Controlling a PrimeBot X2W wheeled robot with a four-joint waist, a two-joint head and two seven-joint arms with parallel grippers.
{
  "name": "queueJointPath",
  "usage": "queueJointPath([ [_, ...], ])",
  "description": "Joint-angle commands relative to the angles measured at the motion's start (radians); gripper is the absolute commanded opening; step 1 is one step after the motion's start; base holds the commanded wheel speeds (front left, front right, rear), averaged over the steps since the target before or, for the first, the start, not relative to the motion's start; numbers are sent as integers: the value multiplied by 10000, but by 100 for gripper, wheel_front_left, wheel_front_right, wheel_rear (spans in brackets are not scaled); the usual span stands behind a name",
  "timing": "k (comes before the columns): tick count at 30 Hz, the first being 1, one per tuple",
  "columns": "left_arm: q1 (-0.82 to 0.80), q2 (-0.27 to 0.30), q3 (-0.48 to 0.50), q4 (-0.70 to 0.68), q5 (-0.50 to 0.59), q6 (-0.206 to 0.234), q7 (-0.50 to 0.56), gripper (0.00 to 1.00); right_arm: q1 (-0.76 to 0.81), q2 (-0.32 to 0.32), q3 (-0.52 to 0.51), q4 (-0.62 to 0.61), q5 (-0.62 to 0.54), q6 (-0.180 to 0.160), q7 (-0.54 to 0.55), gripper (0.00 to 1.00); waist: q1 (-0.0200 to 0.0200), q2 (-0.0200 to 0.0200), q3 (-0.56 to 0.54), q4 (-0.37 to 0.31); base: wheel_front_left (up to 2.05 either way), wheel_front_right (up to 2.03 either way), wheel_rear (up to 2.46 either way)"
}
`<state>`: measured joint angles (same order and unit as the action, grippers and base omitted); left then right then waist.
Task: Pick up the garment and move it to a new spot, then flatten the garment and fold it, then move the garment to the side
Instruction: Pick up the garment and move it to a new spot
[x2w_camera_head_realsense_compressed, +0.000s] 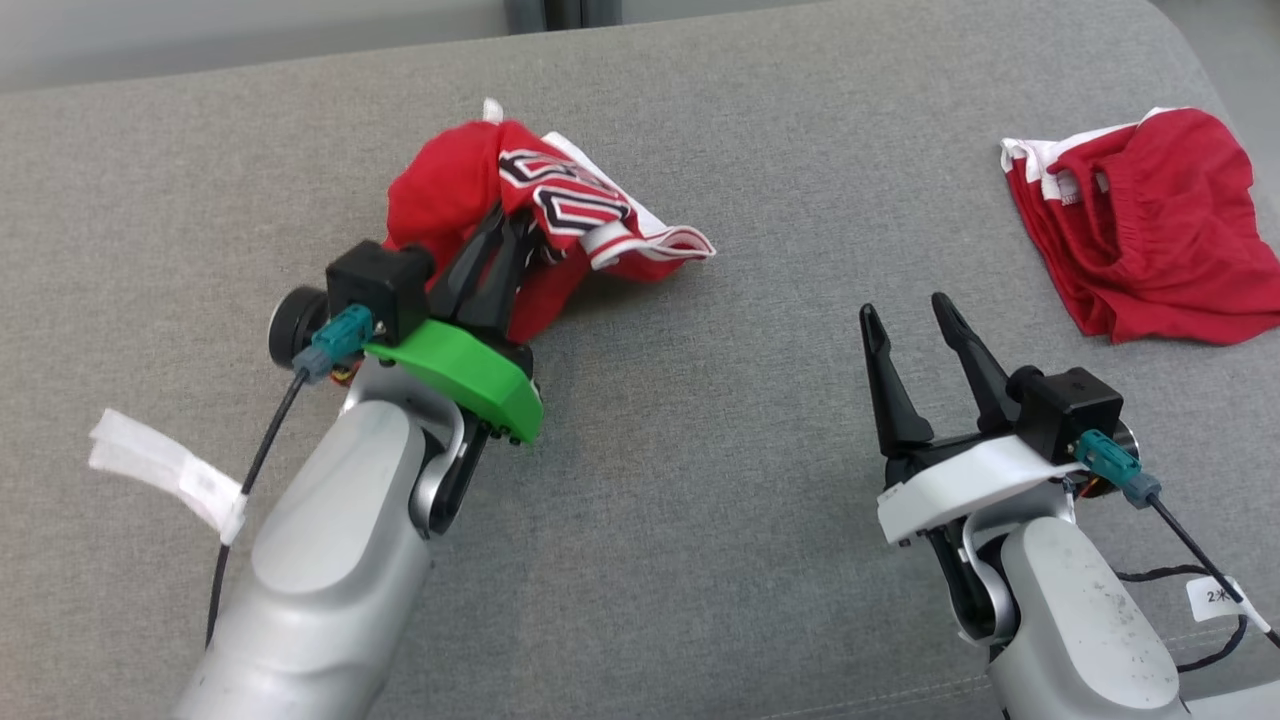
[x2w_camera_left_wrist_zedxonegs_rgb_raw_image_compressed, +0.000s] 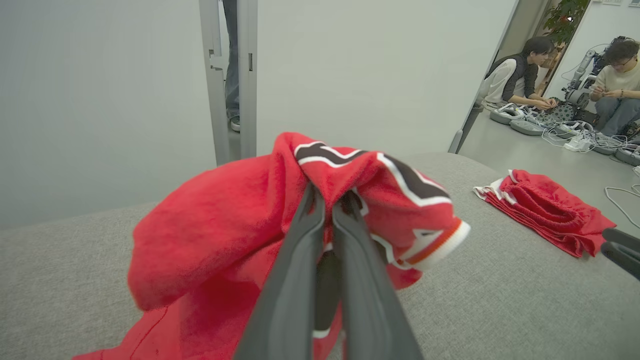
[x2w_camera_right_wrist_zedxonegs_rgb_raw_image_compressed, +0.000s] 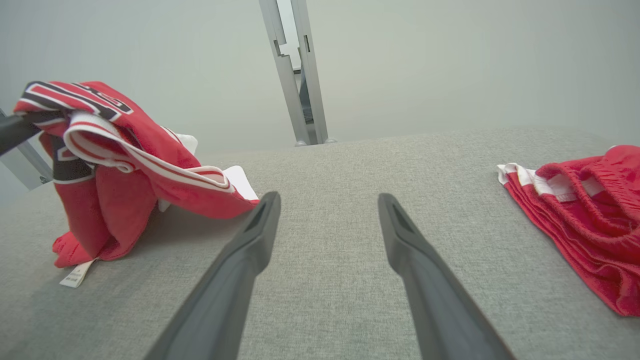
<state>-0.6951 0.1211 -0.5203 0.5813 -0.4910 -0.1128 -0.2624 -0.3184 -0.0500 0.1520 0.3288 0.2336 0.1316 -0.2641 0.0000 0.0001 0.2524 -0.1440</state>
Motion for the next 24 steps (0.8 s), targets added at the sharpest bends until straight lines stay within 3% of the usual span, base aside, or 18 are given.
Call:
queueJointPath([
  [1,333,-11,176,-26,98,16,-29,100,159,-23,-39,62,-19,-19,0,100,0,-1,-198,10,0,0,0],
  [12,3576,358,2811,-1311,1664,617,-17,100,496,-30,-228,273,-125,-19,-2,100,0,-1,-973,687,0,0,0],
  [24,6799,-315,5470,-2622,2872,877,-17,100,1349,-26,-352,654,-245,-17,0,100,0,-1,-2116,1157,0,0,0],
])
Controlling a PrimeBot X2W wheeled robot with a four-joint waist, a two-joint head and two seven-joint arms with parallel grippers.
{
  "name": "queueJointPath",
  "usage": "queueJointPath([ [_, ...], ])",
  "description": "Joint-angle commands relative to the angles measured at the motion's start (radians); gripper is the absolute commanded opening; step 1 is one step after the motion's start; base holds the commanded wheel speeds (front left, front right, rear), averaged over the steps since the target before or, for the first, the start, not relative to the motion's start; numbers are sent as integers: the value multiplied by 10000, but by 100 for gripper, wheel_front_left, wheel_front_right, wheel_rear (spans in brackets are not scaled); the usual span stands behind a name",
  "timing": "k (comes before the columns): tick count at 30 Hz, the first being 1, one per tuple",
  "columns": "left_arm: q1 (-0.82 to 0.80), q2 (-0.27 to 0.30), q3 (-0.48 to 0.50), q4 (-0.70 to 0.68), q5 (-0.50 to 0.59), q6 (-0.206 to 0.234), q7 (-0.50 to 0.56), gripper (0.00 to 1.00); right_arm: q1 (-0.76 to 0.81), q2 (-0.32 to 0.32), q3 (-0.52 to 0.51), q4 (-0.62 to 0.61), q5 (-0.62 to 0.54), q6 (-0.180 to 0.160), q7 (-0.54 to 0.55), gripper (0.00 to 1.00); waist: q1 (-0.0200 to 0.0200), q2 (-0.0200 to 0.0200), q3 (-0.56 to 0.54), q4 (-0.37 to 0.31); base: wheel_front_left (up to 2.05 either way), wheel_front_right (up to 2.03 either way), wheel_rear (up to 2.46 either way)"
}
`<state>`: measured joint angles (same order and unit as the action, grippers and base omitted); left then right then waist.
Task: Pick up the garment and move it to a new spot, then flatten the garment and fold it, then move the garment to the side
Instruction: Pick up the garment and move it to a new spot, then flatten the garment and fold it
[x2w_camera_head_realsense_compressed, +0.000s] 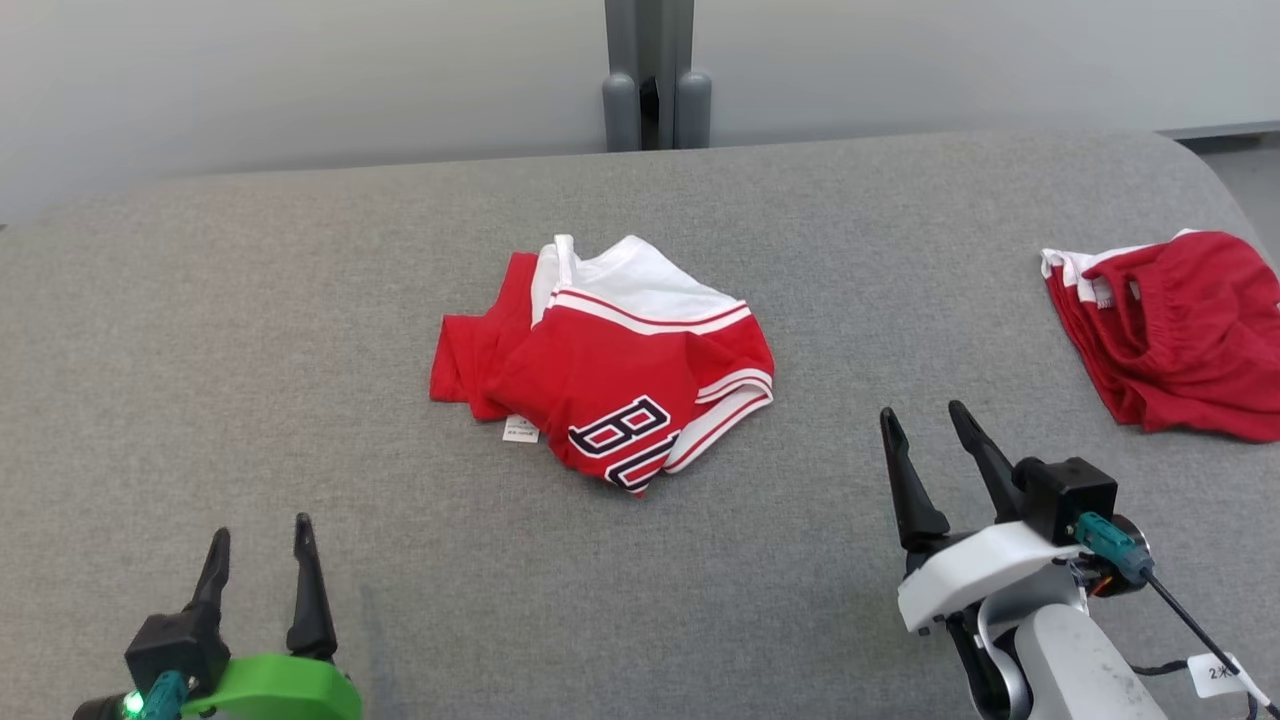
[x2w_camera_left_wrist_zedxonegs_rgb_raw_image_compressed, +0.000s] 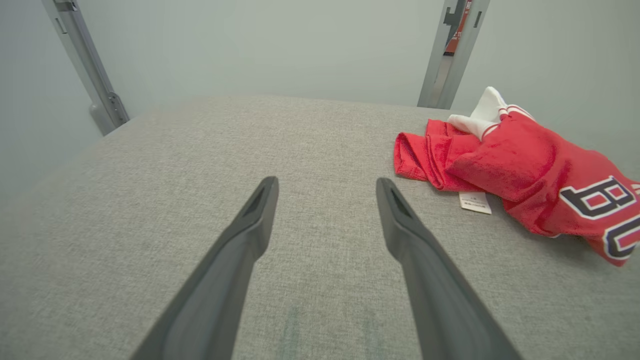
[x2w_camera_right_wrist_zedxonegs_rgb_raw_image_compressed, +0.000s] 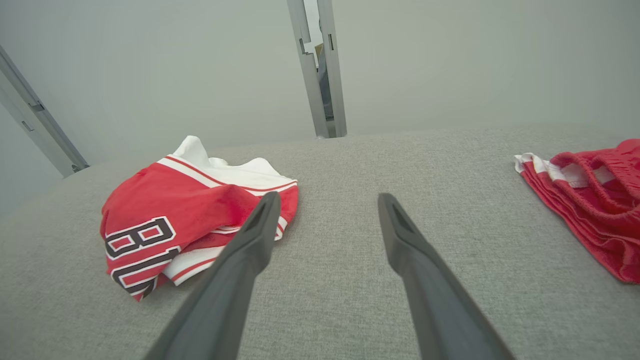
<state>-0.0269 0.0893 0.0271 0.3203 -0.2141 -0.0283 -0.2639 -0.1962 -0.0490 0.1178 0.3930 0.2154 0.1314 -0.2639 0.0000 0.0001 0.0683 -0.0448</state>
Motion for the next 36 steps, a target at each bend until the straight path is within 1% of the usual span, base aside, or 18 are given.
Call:
queueJointPath([
  [1,294,-61,153,-154,201,62,-2,100,201,-36,-31,52,-47,-16,-2,100,0,-1,-341,172,0,0,0],
  [6,714,-253,530,-332,482,-153,-2,100,401,-35,-42,81,-70,-16,-2,100,0,-1,-369,192,0,0,0],
  [11,451,-339,684,-347,569,-313,-2,100,266,-33,-92,112,-84,-16,-2,100,0,-1,-112,302,0,0,0],
  [14,199,-371,587,-382,609,-388,-2,100,24,-33,-55,166,-254,-16,-4,100,0,-1,129,476,0,0,0],
  [18,-108,-377,262,-425,230,-370,-2,100,-616,-30,-188,438,-646,-16,-2,100,0,-1,640,933,0,0,0],
  [24,-639,-369,-341,-492,-96,-456,-2,100,-2131,-30,-357,1080,-1253,-16,-2,100,0,-1,1550,1828,0,0,0],
  [27,-953,-377,-761,-514,-238,-465,-2,100,-3092,-35,-366,1946,-1508,-17,-3,100,0,-1,2061,2373,0,0,0],
  [29,-1125,-372,-1006,-469,-458,-448,-2,100,-3876,-55,-530,2472,-1968,-17,8,100,0,-1,2385,2697,0,0,0],
  [33,-1511,-383,-1632,-453,-705,-473,-2,100,-5027,-152,-1144,3522,-2566,-17,60,100,0,-1,2887,3368,0,0,0],
  [36,-1760,-377,-2093,-488,-913,-399,-2,100,-5778,-349,-1491,4215,-2957,-17,113,100,0,-1,3189,3873,0,0,0],
])
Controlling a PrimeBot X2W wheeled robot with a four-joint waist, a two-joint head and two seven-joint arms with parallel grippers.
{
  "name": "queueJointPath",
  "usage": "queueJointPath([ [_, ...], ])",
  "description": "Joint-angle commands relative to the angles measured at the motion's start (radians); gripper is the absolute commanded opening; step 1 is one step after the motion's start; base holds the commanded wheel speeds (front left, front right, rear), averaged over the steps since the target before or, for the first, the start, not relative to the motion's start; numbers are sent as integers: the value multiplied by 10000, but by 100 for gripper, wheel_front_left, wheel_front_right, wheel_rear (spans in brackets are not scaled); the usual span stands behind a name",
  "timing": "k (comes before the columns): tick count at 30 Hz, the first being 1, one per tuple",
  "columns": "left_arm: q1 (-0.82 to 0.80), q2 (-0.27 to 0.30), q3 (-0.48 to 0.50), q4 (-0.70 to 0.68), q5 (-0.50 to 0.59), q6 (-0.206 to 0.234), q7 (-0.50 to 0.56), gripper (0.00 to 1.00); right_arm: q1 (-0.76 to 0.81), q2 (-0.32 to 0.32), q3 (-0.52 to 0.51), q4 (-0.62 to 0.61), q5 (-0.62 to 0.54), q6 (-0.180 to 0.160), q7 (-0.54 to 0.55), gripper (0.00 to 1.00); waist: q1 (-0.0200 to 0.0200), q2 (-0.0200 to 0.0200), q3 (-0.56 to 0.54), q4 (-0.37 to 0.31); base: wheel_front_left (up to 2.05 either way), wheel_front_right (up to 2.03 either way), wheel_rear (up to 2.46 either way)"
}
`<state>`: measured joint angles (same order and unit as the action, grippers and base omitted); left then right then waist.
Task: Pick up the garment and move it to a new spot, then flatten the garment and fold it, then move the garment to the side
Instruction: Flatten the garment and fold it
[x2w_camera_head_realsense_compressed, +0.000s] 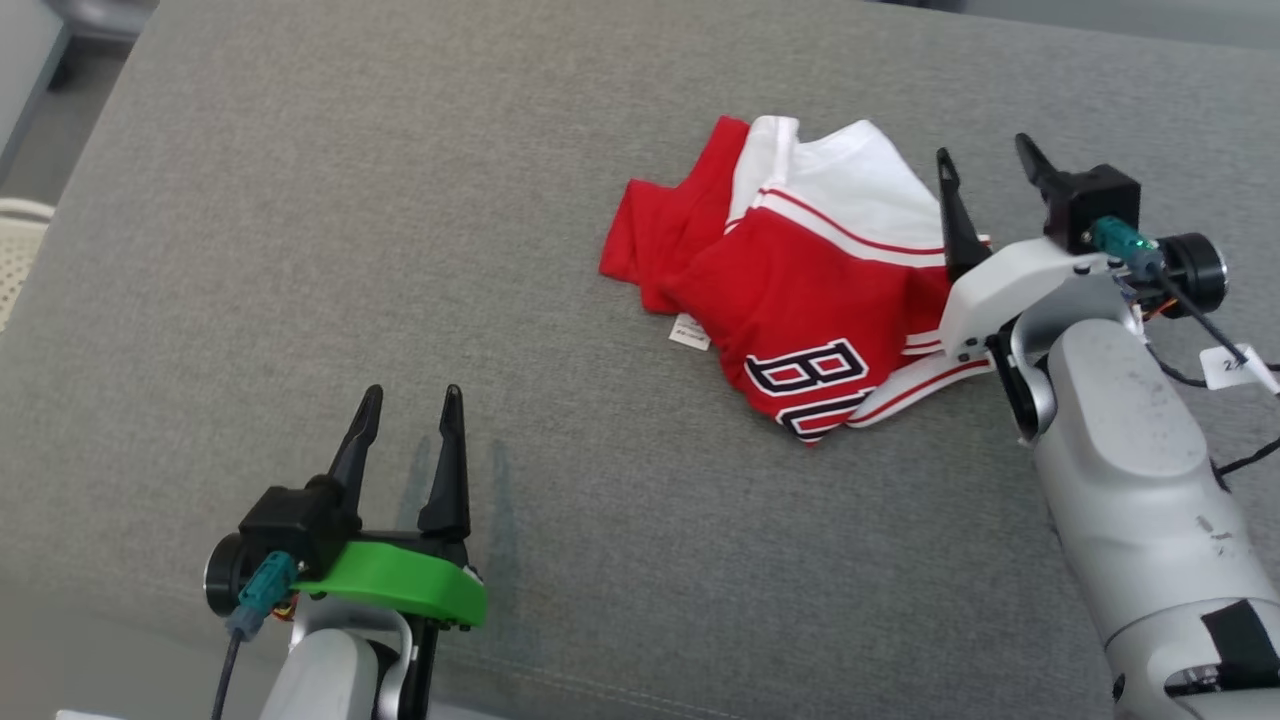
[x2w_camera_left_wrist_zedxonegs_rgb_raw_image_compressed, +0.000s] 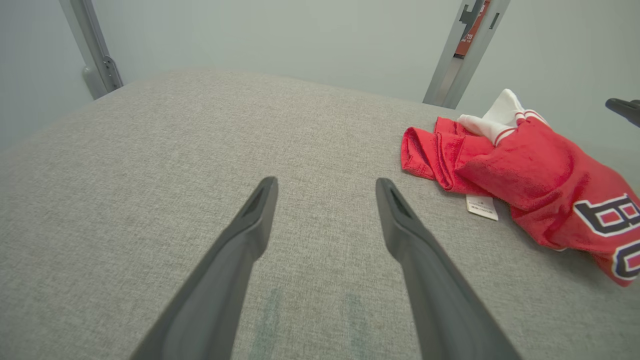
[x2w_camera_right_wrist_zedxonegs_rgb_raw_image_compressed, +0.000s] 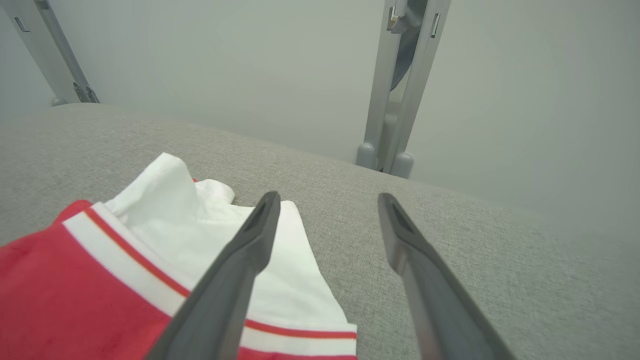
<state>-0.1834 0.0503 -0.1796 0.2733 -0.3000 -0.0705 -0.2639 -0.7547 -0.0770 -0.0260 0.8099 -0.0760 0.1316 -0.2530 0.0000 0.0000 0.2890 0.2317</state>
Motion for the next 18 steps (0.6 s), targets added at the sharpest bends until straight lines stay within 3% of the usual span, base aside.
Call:
queueJointPath([
  [1,-251,7,-165,-39,-143,61,-2,100,-394,-159,-114,227,-165,-19,17,100,0,0,1077,1241,0,0,0],
  [9,-666,2,-1146,-184,-538,174,-2,100,-1672,-847,-450,1626,-1072,-19,359,100,0,0,1881,2018,0,0,0],
  [17,-842,10,-1207,-256,-680,275,-2,100,-1718,-985,-1146,2764,-1557,-21,697,100,0,0,2206,2074,0,0,0],
  [18,-843,10,-1199,-257,-694,271,-2,100,-1604,-929,-1282,2901,-1615,-21,712,47,0,0,2179,2026,0,0,0],
])
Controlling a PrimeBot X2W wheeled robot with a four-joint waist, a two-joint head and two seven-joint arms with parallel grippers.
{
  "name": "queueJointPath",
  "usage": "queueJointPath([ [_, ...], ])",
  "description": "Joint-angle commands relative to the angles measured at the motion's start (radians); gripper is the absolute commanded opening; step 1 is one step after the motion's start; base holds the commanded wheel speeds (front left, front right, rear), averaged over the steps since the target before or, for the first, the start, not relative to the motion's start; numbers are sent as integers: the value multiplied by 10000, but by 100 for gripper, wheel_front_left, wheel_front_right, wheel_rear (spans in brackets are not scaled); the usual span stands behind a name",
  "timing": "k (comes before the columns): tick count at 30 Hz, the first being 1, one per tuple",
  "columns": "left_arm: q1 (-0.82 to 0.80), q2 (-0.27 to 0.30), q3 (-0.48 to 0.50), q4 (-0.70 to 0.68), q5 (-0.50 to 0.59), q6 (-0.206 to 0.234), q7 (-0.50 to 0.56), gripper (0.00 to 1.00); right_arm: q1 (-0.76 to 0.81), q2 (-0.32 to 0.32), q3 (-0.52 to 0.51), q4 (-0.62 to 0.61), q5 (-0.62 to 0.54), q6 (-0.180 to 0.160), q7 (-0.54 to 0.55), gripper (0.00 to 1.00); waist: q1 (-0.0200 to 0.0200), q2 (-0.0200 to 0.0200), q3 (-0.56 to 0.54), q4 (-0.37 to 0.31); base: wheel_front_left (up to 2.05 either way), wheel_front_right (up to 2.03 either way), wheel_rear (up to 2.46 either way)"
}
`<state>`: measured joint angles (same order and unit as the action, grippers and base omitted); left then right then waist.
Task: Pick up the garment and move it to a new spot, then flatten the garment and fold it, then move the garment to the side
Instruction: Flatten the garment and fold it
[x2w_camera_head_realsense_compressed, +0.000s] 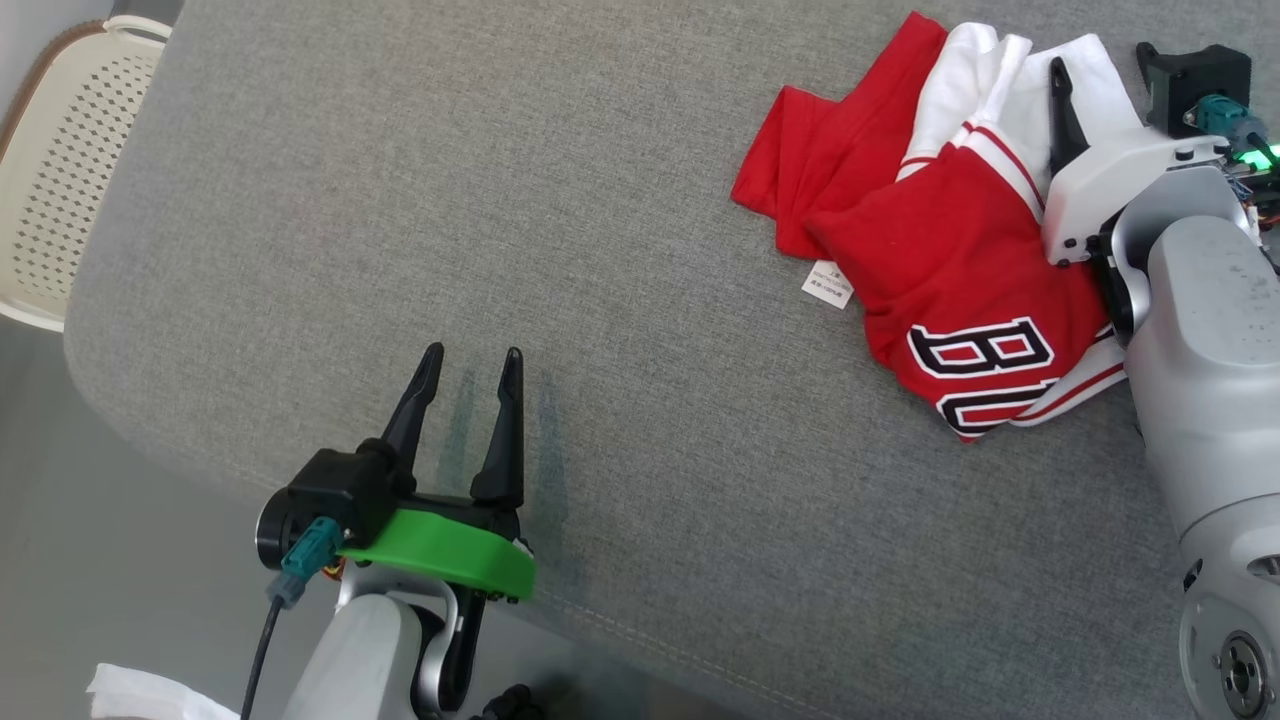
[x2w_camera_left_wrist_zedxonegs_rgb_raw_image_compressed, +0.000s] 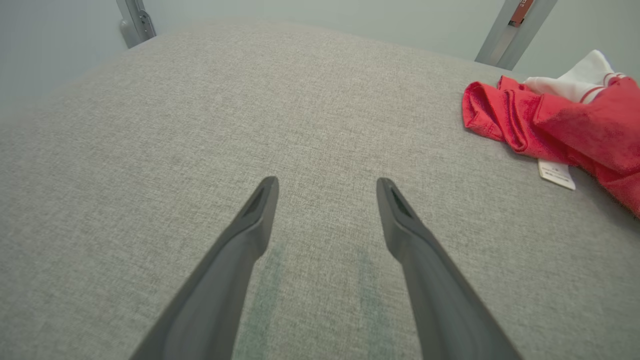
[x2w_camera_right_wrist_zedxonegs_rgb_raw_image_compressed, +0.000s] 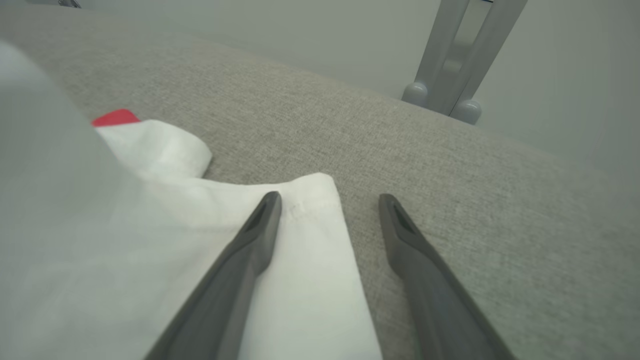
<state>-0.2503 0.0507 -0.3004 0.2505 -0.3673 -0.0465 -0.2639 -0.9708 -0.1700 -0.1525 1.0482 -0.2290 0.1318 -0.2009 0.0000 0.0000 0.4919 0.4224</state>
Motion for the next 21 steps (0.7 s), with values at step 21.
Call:
queueJointPath([
  [21,545,15,-111,474,261,-439,-2,100,-1059,375,1744,-2908,788,-18,-638,0,0,0,-1927,-141,0,0,0],
])
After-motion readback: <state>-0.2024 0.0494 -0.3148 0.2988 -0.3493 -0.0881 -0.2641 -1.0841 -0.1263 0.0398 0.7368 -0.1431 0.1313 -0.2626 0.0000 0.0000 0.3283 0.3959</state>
